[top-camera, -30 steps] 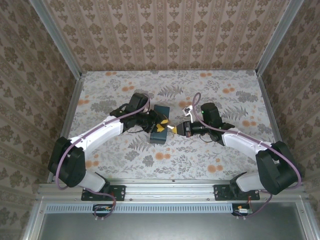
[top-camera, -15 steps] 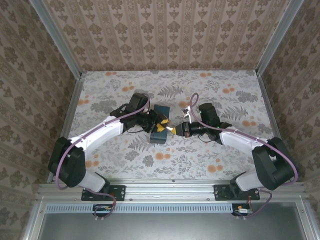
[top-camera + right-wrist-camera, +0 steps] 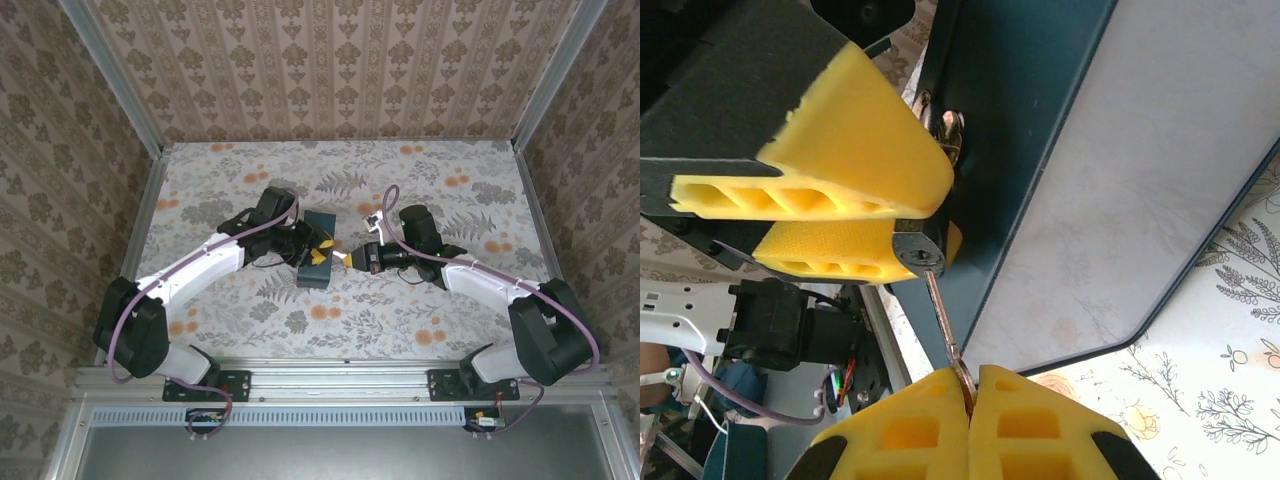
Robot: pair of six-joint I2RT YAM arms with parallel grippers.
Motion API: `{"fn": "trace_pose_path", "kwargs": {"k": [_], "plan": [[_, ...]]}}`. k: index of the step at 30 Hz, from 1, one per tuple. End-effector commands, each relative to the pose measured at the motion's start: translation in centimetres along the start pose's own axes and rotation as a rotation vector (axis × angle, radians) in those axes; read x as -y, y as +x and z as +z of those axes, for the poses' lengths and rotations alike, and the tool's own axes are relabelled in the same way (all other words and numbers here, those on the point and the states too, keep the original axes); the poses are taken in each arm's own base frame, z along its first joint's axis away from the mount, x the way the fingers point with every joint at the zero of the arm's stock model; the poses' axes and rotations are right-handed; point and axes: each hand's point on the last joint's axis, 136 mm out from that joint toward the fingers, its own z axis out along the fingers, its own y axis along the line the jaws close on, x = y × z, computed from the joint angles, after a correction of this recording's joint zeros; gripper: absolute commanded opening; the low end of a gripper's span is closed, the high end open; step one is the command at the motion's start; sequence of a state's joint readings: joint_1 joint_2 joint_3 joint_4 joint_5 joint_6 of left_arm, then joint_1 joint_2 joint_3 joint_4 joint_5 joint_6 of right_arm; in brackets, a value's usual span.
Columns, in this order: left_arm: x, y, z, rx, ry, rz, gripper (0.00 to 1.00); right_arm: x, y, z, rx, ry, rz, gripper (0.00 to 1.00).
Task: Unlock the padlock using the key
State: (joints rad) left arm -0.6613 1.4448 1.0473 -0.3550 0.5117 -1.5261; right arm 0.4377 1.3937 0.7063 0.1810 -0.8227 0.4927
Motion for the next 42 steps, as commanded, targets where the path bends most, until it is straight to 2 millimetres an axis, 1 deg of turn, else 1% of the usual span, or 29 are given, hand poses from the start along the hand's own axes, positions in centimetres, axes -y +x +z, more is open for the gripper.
{"fn": "trace_pose_path", "kwargs": {"k": [1,3,4,10,15,21,25,30,35,38,42], "plan": [[0.7,0.6,-0.9,0.012,0.019,0.008,0.0,-1.4,-1.4,-0.1,0.026,-0.025,-0.057,0.0],[0.7,0.7,-0.8,0.012,0.02,0.008,0.0,-1.7,-1.7,-0.1,0.029,-0.029,-0.065,0.0],[0.7,0.6,-0.8,0.012,0.018,0.008,0.0,-1.1,-1.4,0.4,0.013,-0.023,-0.047,0.0],[0.7,0.7,-0.8,0.012,0.018,0.007,0.0,-1.4,-1.4,0.8,0.01,-0.036,-0.059,0.0],[1.0,0.7,-0.8,0.012,0.027,0.01,0.0,-1.0,-1.3,1.0,0.004,-0.023,-0.05,0.0],[1.1,0.8,-0.8,0.01,0.028,0.012,0.0,-1.0,-2.0,1.1,0.023,-0.018,-0.043,0.0],[1.0,0.9,-0.8,0.01,0.022,0.001,0.0,-1.5,-2.5,1.2,0.04,-0.027,-0.052,0.0],[1.2,1.2,-0.7,0.006,0.017,-0.005,0.0,-2.4,-3.0,1.8,0.051,0.001,-0.092,0.0],[1.2,1.3,-0.6,0.009,0.012,-0.005,0.0,-2.2,-3.4,2.3,0.064,0.036,-0.07,0.0],[0.8,1.5,-0.7,0.013,0.001,-0.011,0.0,-3.0,-3.9,2.5,0.092,0.026,-0.08,0.0],[0.7,1.4,-0.6,0.015,0.0,-0.021,0.0,-4.9,-4.3,2.8,0.134,-0.011,-0.14,0.0]]}}
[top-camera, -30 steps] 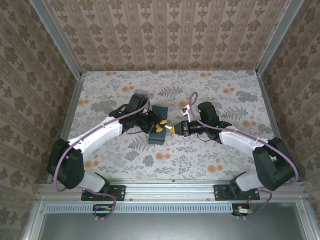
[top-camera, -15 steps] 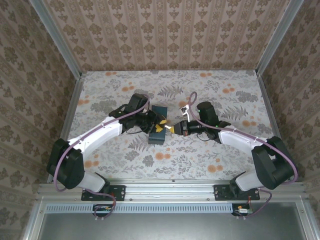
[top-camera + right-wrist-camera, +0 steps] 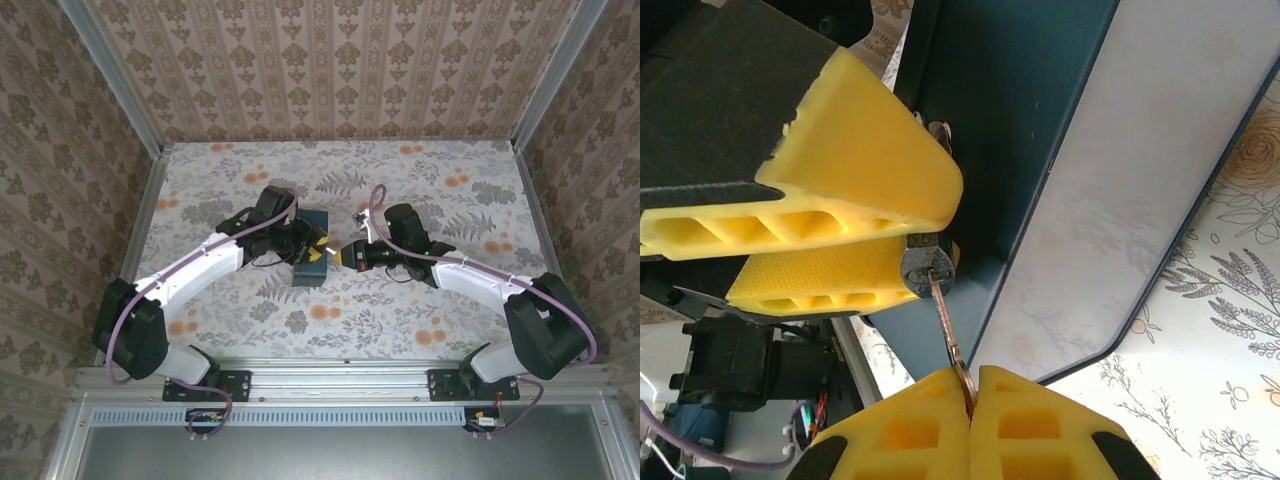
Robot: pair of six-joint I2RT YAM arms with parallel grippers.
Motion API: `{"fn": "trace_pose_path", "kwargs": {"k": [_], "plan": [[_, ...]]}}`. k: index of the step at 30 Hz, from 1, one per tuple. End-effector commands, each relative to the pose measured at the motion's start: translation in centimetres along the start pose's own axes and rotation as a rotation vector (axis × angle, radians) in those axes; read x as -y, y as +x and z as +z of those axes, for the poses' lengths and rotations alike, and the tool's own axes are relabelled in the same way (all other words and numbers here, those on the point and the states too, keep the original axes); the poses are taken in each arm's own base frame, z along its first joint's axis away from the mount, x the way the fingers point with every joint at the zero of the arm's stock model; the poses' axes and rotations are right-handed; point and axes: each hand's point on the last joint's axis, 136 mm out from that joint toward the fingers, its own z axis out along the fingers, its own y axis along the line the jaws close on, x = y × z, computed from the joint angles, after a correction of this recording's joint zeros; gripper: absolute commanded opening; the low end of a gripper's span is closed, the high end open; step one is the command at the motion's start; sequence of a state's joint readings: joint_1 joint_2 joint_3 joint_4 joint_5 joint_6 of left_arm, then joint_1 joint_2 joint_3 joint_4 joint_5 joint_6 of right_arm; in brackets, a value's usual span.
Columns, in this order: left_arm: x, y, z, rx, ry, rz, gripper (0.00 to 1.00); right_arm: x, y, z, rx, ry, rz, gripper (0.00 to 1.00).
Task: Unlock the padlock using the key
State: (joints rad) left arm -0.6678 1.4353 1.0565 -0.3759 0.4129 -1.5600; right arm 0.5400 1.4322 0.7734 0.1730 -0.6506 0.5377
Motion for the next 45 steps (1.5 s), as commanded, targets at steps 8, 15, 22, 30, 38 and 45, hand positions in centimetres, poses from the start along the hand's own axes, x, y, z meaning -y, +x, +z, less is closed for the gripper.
{"fn": "trace_pose_path", "kwargs": {"k": [8,15,22,30,38,45], "plan": [[0.0,2.8,-0.2,-0.091,-0.006,0.004,0.0,-7.5,-5.0,-0.5,0.228,-0.075,-0.284,0.0],[-0.2,3.2,-0.2,-0.117,-0.021,0.02,0.0,-8.3,-6.1,-0.7,0.251,-0.067,-0.345,0.0],[0.4,3.3,-0.3,-0.124,0.009,0.022,0.0,-9.8,-7.2,0.3,0.259,-0.132,-0.379,0.0],[0.9,3.0,0.0,-0.118,0.087,-0.033,0.0,-13.7,-8.4,0.8,0.32,-0.401,-0.364,0.03],[-1.5,0.7,-2.4,-0.006,0.049,-0.069,0.0,-10.0,-5.5,0.2,0.207,-0.257,-0.3,0.3],[-2.1,0.2,-2.7,0.014,0.039,-0.07,0.0,-7.2,-4.6,-2.4,0.211,-0.151,-0.222,0.35]]}}
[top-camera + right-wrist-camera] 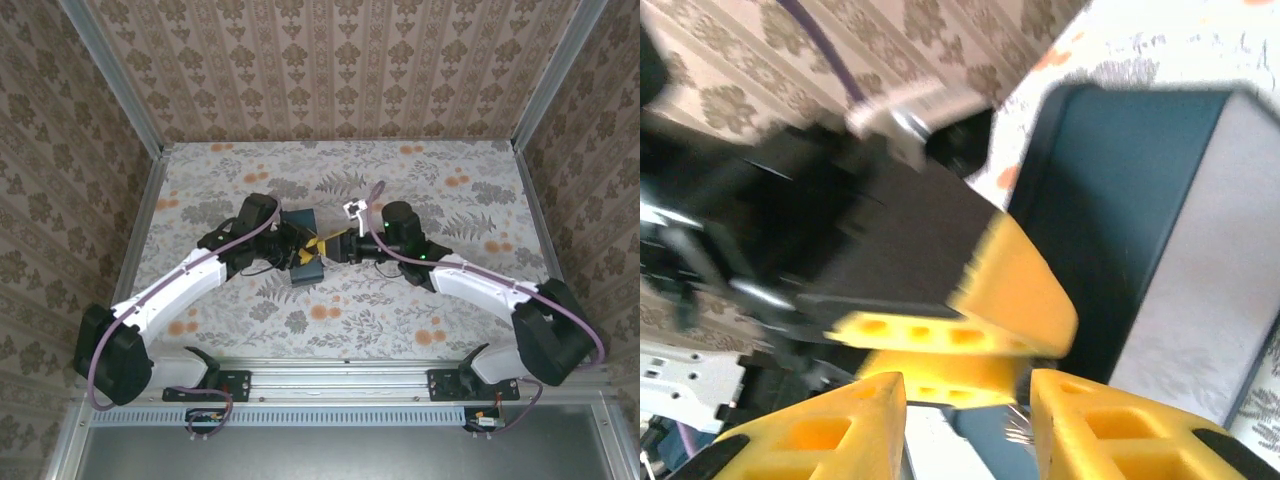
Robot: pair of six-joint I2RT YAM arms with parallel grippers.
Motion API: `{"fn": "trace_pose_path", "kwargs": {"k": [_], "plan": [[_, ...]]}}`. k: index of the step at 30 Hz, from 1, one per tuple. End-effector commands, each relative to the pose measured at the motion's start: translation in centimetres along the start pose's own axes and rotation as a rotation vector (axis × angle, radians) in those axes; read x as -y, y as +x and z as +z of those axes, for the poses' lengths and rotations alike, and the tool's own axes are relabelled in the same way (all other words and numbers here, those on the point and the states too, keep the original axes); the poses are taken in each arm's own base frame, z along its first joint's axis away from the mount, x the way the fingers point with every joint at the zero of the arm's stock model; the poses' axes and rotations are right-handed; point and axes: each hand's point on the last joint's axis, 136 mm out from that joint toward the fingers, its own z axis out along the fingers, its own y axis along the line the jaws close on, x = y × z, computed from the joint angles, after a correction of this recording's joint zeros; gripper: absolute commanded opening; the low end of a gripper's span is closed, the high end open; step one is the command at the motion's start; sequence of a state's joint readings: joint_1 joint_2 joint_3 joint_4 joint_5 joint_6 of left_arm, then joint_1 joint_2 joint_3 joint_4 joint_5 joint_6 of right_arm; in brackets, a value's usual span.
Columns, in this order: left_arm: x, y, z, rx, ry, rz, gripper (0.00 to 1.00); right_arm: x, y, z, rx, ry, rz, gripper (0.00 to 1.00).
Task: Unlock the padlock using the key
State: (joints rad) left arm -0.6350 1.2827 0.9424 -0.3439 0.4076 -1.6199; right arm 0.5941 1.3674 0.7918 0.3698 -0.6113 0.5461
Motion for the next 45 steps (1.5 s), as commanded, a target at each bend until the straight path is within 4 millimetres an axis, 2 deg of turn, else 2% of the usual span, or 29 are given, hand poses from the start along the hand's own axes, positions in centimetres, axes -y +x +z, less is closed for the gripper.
{"fn": "trace_pose_path", "kwargs": {"k": [1,4,12,15,19,31,38,42,43,45], "plan": [[-1.0,0.2,0.0,-0.014,-0.033,-0.016,0.0,-1.5,-1.0,-1.1,0.029,-0.039,-0.039,0.33],[-0.8,0.1,0.1,-0.013,-0.031,-0.009,0.0,-1.3,-0.6,-0.6,0.006,-0.051,0.004,0.25],[-0.6,-0.1,0.0,-0.004,-0.031,-0.007,0.0,-0.2,1.6,0.5,-0.064,-0.02,0.054,0.26],[-0.5,-0.2,-0.1,0.001,-0.029,-0.004,0.0,0.8,3.0,1.3,-0.106,-0.009,0.083,0.24],[-0.6,-0.2,-0.2,0.005,-0.031,-0.005,0.0,1.2,3.8,1.6,-0.119,-0.01,0.101,0.21],[-0.6,-0.3,-0.3,0.013,-0.027,-0.008,0.0,2.5,5.3,1.7,-0.14,0.026,0.128,0.19],[-0.7,-0.3,-0.2,0.011,-0.024,-0.013,0.0,2.3,5.9,2.7,-0.157,0.012,0.136,0.15],[-0.8,-0.3,-0.3,0.014,-0.022,-0.013,0.0,2.3,6.0,3.0,-0.153,0.015,0.141,0.17],[-0.8,-0.3,-0.3,0.014,-0.023,-0.013,0.0,2.4,6.1,3.0,-0.151,0.02,0.14,0.16],[-0.8,-0.3,-0.4,0.014,-0.019,-0.015,0.0,2.3,6.0,3.0,-0.148,0.018,0.138,0.07]]}}
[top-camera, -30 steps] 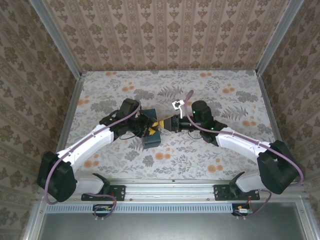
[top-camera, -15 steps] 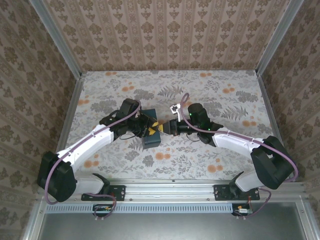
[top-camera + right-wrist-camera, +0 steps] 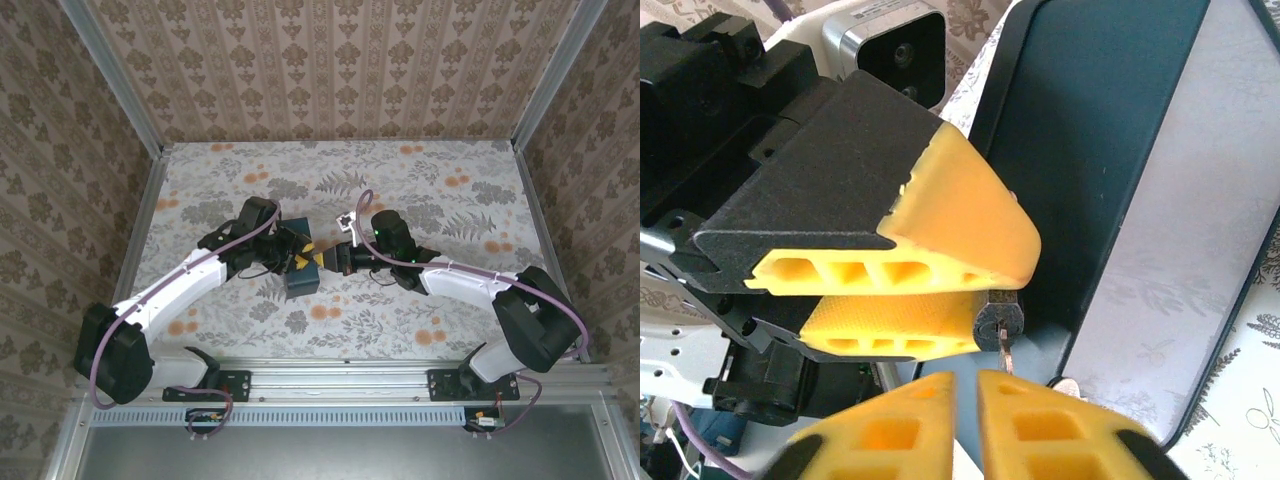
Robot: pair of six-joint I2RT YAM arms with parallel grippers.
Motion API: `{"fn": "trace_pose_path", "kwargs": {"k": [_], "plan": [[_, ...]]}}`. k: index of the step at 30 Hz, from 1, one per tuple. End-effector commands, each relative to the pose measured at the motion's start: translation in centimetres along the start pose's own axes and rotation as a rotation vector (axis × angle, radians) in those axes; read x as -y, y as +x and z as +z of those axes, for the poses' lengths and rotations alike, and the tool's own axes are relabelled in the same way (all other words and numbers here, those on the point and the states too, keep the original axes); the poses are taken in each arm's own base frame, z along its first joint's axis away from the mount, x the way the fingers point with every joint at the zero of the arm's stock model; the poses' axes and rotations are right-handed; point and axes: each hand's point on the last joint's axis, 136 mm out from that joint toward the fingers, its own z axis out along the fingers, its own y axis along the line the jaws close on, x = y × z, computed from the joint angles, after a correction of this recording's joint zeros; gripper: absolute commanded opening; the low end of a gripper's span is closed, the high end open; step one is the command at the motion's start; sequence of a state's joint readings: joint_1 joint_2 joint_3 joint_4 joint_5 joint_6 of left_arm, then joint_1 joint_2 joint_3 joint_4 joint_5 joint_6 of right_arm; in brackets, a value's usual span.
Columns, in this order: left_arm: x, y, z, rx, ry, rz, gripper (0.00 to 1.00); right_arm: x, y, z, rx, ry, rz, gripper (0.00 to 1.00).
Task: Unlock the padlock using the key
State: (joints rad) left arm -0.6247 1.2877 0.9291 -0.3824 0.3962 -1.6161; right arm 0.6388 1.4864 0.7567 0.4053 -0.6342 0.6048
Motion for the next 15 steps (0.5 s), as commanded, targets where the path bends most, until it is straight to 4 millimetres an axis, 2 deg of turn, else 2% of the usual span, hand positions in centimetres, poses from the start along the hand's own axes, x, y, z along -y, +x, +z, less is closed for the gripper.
{"fn": "trace_pose_path", "kwargs": {"k": [1,7,12,13,15], "plan": [[0.6,0.4,-0.6,-0.005,0.03,0.008,0.0,0.6,1.0,0.7,-0.024,0.014,0.028,0.06],[1.7,0.8,0.0,-0.044,0.074,0.012,0.0,0.1,0.1,1.6,0.004,-0.032,0.049,0.01],[2.8,1.4,0.2,-0.073,0.096,0.037,0.0,-0.7,-1.5,2.3,0.035,-0.065,0.044,0.0],[2.5,1.2,0.1,-0.065,0.087,0.034,0.0,-0.8,-1.6,2.2,0.031,-0.065,0.034,0.02],[1.6,0.5,-0.3,-0.048,0.053,0.027,0.0,-0.7,-1.8,1.3,0.016,-0.02,-0.009,0.16]]}}
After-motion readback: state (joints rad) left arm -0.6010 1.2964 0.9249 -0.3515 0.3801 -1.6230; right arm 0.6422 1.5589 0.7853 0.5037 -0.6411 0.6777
